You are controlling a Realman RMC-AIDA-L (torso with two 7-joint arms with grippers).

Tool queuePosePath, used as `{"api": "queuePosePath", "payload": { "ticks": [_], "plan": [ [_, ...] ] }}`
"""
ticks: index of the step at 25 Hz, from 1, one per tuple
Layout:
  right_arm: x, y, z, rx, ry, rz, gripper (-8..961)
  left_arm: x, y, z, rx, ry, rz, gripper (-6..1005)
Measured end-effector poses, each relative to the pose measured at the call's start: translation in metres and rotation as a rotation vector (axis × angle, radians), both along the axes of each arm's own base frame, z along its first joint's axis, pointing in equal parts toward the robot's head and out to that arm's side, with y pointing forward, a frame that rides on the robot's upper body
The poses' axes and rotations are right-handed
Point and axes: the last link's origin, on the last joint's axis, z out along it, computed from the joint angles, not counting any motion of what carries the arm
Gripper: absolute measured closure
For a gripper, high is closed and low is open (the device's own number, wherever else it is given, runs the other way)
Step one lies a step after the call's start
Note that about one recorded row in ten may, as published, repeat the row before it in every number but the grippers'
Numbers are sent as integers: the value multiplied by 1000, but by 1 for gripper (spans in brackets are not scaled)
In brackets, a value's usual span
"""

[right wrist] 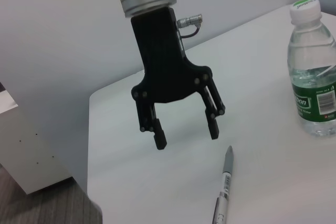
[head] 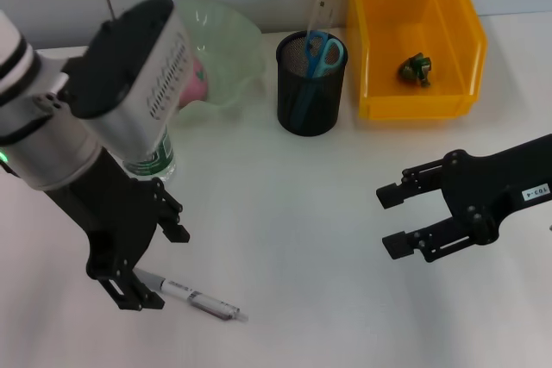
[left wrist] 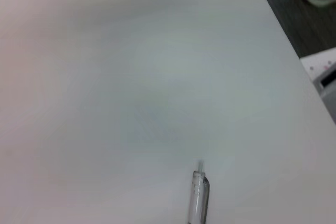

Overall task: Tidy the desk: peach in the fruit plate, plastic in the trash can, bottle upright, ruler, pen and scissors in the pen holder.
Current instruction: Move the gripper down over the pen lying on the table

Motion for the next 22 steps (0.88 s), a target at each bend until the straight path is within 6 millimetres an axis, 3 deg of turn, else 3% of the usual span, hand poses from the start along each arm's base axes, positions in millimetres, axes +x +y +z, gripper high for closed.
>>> {"api": "queuePosePath", "payload": {
  "ticks": [22],
  "plan": [
    [5,0,-1,-3,-28,-25,192,-7,-10,-49,-45,86,-206,214]
  ]
}}
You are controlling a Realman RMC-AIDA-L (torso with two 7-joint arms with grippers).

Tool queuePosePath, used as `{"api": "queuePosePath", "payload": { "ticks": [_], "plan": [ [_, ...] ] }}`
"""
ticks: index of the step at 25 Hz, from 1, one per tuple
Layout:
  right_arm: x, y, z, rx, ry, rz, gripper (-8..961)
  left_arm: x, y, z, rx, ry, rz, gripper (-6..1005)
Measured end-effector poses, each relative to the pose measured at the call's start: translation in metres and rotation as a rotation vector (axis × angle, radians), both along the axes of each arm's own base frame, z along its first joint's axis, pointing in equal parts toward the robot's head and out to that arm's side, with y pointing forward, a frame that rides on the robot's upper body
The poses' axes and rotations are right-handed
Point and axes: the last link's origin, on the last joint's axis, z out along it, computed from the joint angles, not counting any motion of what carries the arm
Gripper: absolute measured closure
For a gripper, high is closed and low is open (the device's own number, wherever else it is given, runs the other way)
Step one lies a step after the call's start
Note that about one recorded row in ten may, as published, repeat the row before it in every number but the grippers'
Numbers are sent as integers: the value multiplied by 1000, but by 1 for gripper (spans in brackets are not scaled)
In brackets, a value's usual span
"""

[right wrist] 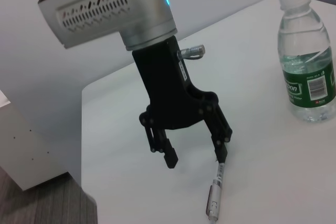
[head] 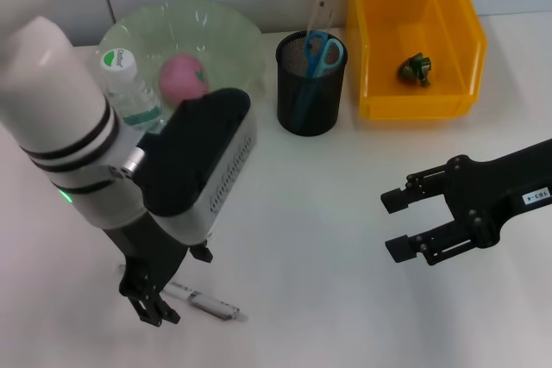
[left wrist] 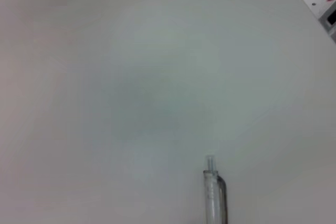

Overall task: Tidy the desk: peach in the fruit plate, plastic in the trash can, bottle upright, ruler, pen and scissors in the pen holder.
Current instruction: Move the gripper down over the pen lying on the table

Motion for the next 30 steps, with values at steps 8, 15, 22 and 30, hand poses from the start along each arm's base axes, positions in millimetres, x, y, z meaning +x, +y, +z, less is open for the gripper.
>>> {"api": "queuePosePath", "payload": {
  "ticks": [8,15,22,30],
  "plan": [
    [-1,1,-1,-4,-2,2,191,-6,2,-13,8,9,-19,218],
    [-2,1,-1,-3,-3,3,192,-11,3,-22,6,9,-29,221],
    [-1,1,-1,-4,-15,3,191,-12,2,-25,7,14,-36,224],
    [-2,3,-1,-2,-17,9,191,-14,2,-27,16,12,-34,346]
  ]
}}
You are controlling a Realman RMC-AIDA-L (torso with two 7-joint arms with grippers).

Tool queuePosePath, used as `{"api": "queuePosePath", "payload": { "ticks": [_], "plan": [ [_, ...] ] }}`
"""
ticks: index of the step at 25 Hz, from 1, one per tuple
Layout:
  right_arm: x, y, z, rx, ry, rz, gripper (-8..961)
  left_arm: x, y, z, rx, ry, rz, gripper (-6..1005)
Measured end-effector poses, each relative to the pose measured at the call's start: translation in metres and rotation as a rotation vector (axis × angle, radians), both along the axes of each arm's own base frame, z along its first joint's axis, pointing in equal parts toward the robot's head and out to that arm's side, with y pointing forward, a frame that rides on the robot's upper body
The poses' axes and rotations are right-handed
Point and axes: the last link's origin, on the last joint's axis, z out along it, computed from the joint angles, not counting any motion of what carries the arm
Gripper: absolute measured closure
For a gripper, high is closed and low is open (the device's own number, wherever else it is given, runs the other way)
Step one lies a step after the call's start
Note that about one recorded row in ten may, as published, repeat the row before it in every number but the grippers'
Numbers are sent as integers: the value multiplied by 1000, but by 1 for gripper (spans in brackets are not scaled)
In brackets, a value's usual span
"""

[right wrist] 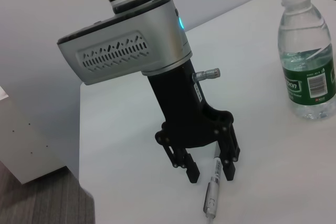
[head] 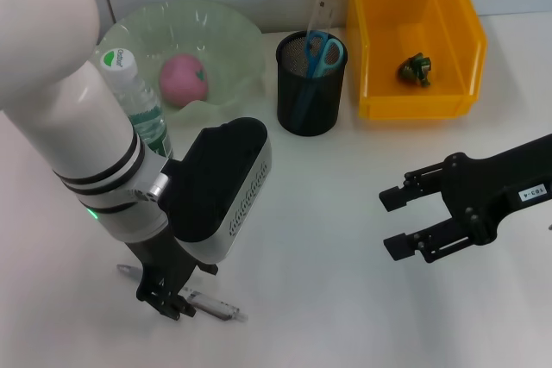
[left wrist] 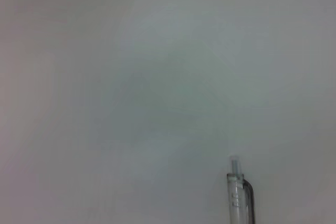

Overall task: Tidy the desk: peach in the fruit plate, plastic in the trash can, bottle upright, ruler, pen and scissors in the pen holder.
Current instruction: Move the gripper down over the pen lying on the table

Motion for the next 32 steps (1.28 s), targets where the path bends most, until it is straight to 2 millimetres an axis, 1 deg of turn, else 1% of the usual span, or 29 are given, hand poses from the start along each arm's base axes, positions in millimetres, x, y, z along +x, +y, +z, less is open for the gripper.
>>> {"api": "queuePosePath", "payload": {
  "ticks": [2,8,21,27,32],
  "plan": [
    [0,1,0,1,-1,2,191,0,0,0,1,-1,0,426],
    [0,1,1,4,-5,4,192,0,1,-1,9,-3,-3,454],
    [-1,2,1,7,-6,4,192,-6,1,0,9,12,-1,457],
    [-1,2,1,7,-6,4,192,-8,0,0,9,15,-2,567],
    [-1,3,1,8,-6,3,191,-10,-1,-2,6,18,-7,581]
  ]
}}
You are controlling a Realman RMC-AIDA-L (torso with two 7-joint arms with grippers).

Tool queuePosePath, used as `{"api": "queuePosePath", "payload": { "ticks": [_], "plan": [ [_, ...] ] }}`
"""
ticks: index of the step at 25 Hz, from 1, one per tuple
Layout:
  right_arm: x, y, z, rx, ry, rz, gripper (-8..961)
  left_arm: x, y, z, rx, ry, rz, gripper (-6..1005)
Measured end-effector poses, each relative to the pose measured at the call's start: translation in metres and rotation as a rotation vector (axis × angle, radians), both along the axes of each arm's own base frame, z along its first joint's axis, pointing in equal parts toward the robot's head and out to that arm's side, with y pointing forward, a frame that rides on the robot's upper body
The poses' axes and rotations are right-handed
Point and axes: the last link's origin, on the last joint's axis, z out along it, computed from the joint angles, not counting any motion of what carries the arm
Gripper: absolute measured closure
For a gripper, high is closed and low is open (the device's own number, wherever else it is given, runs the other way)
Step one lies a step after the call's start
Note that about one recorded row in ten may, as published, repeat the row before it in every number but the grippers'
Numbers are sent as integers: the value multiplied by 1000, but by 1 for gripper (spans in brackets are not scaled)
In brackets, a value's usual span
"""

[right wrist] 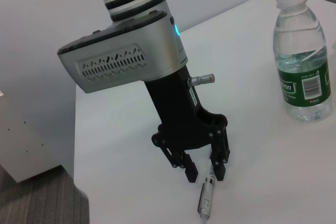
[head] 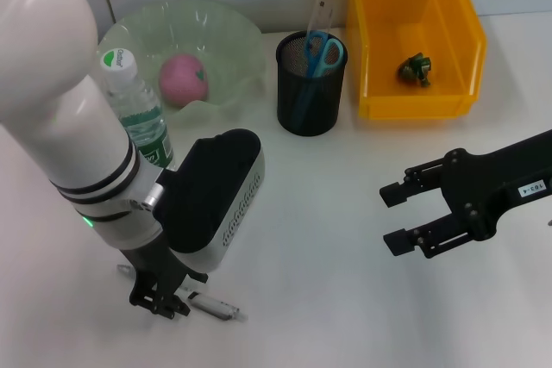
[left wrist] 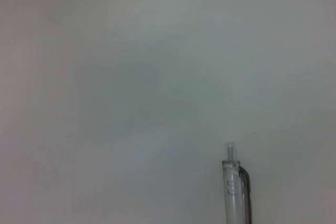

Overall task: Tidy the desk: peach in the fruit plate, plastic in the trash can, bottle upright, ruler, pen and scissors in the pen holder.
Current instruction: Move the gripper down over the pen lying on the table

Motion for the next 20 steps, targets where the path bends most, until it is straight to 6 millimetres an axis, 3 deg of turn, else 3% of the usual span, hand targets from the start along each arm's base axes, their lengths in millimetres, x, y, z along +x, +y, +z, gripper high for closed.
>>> {"api": "queuePosePath", "payload": {
  "ticks": [16,20],
  "plan": [
    [0,0,0,0,0,-1,191,-5,0,-2,1,15,-4,591],
    [0,0,0,-1,1,-2,191,-5,0,-4,2,24,-15,674]
  ]
}}
